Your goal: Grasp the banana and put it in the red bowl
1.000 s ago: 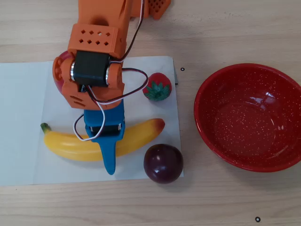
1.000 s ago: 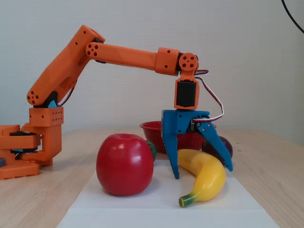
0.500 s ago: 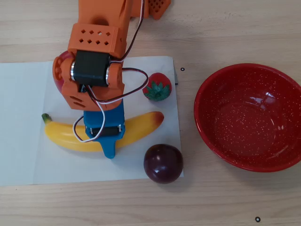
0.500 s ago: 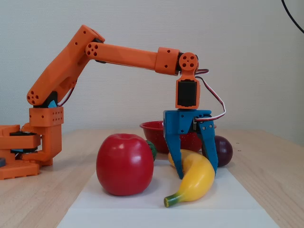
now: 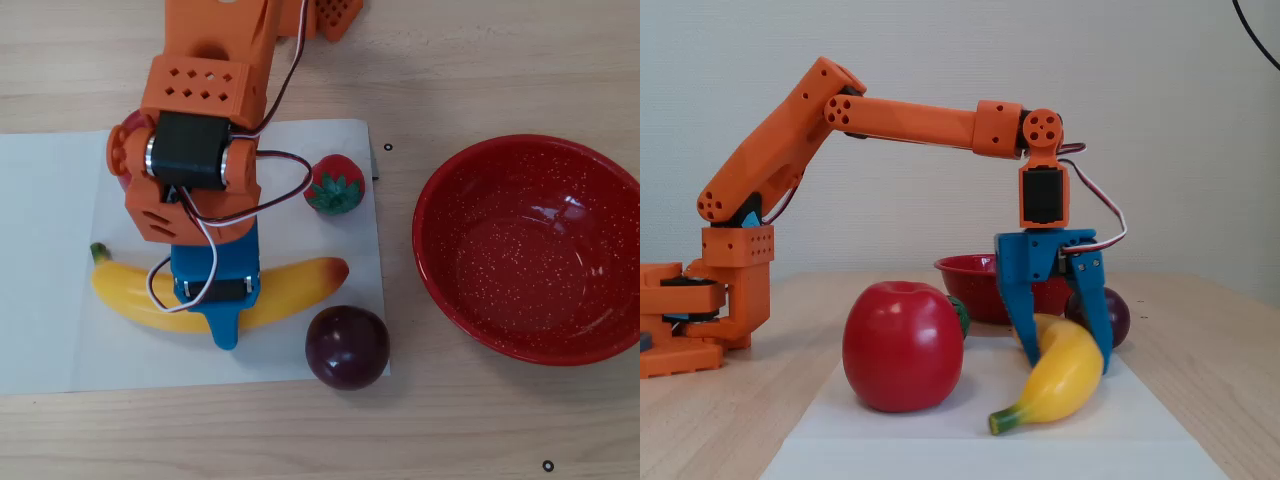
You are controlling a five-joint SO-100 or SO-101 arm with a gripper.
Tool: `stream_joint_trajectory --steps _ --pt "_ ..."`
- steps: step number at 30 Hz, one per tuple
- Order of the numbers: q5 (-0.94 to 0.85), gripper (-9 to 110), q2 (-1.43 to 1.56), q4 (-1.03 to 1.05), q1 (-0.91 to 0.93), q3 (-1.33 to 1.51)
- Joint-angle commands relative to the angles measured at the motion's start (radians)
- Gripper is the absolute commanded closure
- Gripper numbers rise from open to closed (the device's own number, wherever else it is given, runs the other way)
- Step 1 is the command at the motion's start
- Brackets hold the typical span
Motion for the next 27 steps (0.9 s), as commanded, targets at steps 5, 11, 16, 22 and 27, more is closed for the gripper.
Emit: stream_joint_trajectory --steps 5,11,16,22,27 --pt "-0.025 101 0.216 0.101 0.008 -0.173" --pt "-0.020 101 0.331 0.213 0.018 -0.204" --pt "-0.029 101 0.433 0.290 0.028 -0.225" --pt "-0.038 101 0.551 0.388 0.061 -0.247" --pt "-0.067 101 0.675 0.428 0.138 -0.193"
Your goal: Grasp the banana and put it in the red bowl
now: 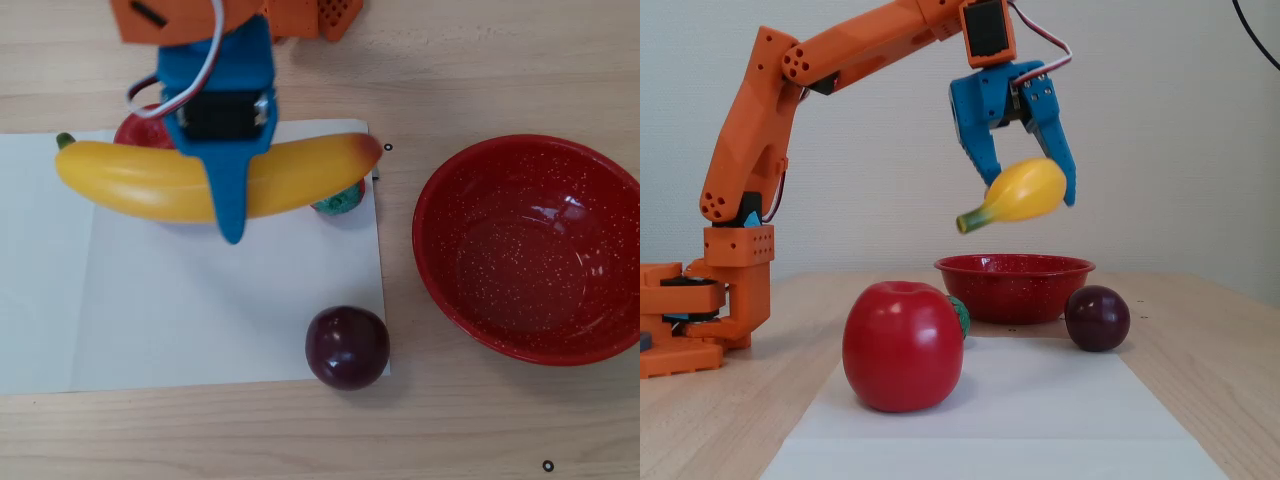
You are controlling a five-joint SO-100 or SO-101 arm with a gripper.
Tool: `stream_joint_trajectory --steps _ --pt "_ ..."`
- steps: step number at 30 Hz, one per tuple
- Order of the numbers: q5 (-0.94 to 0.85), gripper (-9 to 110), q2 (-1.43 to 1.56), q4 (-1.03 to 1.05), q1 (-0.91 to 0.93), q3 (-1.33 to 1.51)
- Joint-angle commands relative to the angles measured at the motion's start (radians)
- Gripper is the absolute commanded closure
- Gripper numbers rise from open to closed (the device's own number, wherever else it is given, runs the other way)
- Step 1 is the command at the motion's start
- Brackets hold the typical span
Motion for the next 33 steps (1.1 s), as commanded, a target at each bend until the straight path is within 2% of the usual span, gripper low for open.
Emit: stream_joint_trajectory --steps 1,10,18,25,33 --pt "-0.046 101 0.252 0.044 0.086 -0.046" --pt "-0.152 101 0.318 0.061 0.374 -0.032" --pt "-0.256 101 0.238 0.009 0.629 -0.089" --pt "-0.299 101 0.176 -0.140 0.755 0.014" --pt "-0.310 101 0.114 -0.445 0.764 0.232"
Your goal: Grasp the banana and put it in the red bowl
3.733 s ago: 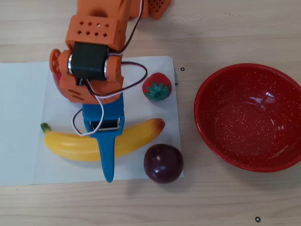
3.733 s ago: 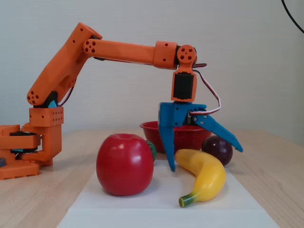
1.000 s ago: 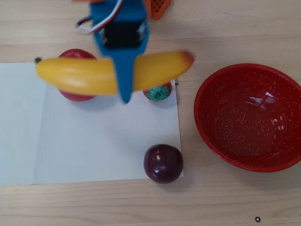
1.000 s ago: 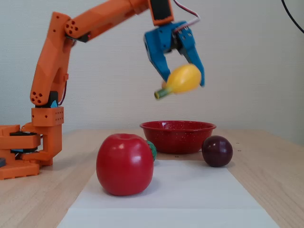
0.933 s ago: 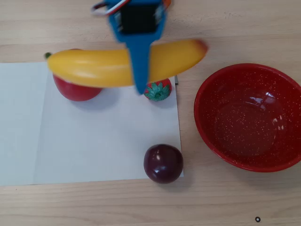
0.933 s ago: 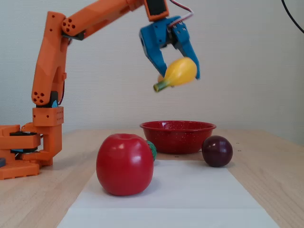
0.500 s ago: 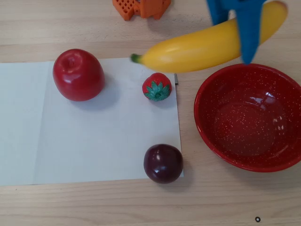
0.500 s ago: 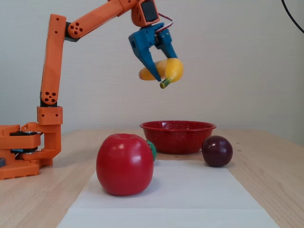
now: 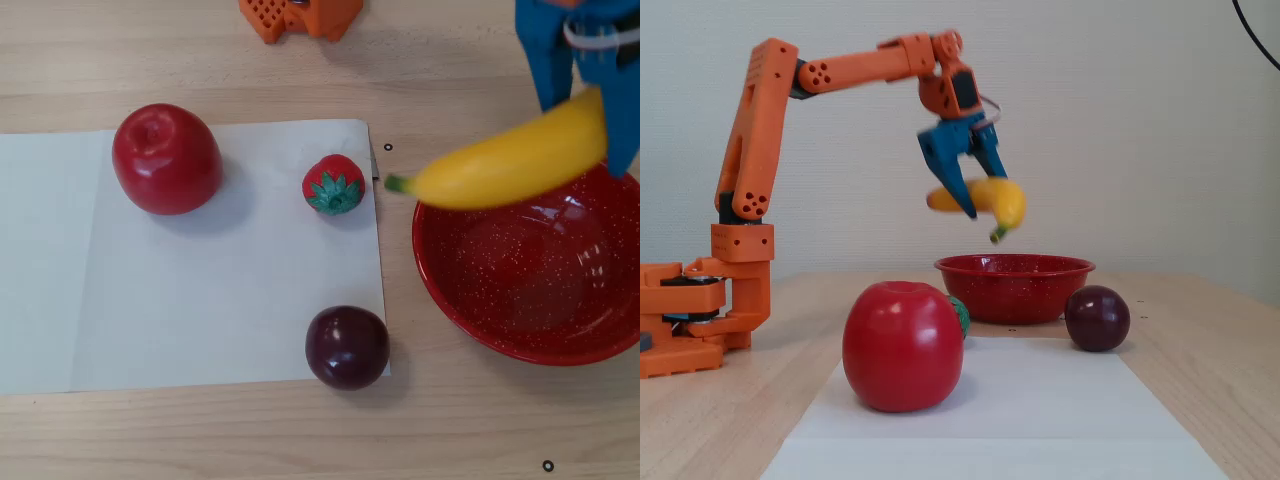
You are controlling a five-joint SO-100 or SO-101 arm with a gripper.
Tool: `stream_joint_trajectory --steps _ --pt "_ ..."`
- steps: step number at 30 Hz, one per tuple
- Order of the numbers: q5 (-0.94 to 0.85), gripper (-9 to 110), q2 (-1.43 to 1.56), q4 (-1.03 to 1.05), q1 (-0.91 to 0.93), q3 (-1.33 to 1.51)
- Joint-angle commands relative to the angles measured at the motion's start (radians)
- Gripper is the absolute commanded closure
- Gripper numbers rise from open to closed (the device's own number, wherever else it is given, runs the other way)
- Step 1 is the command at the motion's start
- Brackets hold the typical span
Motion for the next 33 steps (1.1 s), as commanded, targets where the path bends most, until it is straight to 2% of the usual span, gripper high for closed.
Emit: stream_joint_trajectory --steps 1,7,13,17,21,24,28,32,33 --pt "-0.006 101 0.069 -0.106 0.008 -0.032" --pt "0.026 100 0.029 -0.272 -0.008 0.109" --pt "0.031 68 0.011 -0.270 -0.034 0.156" --pt "0.020 63 0.026 -0.232 -0.058 0.138" --pt "0.006 65 0.051 -0.156 -0.084 0.066" --pt "0.000 76 0.077 -0.095 -0.109 -0.005" --pt "0.003 84 0.117 -0.005 -0.144 -0.083" --pt "0.023 101 0.167 0.057 -0.183 -0.121" --pt "0.025 101 0.183 0.075 -0.192 -0.126"
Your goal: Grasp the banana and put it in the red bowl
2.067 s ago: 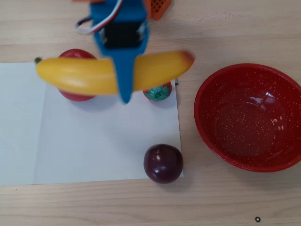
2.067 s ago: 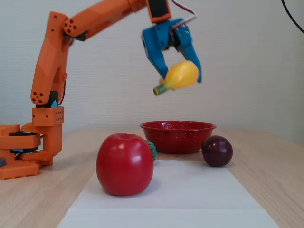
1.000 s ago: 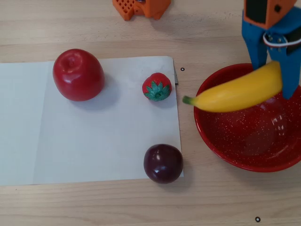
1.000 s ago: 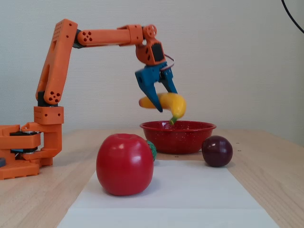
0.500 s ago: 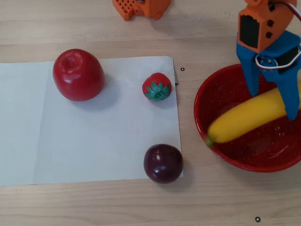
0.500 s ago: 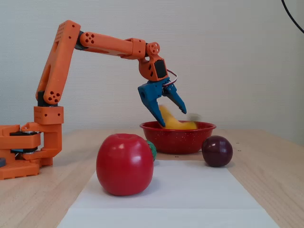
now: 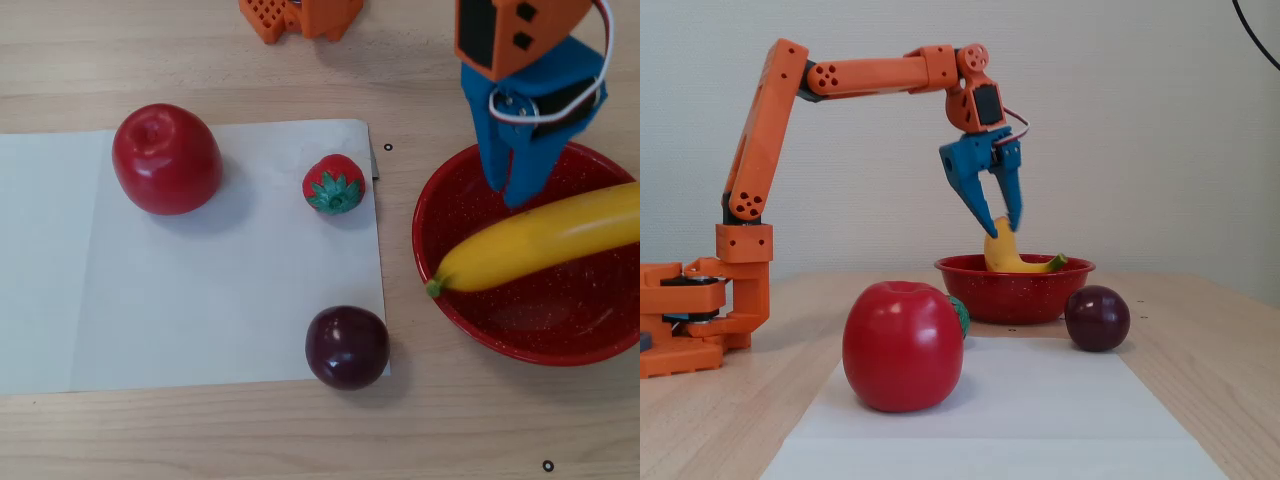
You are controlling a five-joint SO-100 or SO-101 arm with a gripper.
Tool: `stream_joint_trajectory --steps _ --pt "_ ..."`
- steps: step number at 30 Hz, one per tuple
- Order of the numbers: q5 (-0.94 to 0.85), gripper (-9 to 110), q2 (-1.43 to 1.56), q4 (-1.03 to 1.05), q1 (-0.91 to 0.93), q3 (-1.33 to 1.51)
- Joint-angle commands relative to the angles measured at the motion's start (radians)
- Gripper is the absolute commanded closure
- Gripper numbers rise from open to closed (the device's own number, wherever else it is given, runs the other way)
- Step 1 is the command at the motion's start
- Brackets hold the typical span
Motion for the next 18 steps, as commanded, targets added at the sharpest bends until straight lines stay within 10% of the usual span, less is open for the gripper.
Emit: stream_joint_trajectory --steps 1,18 --pt "0.020 101 0.201 0.041 -0.044 -0.124" --pt "-0.018 101 0.611 0.141 -0.262 0.072"
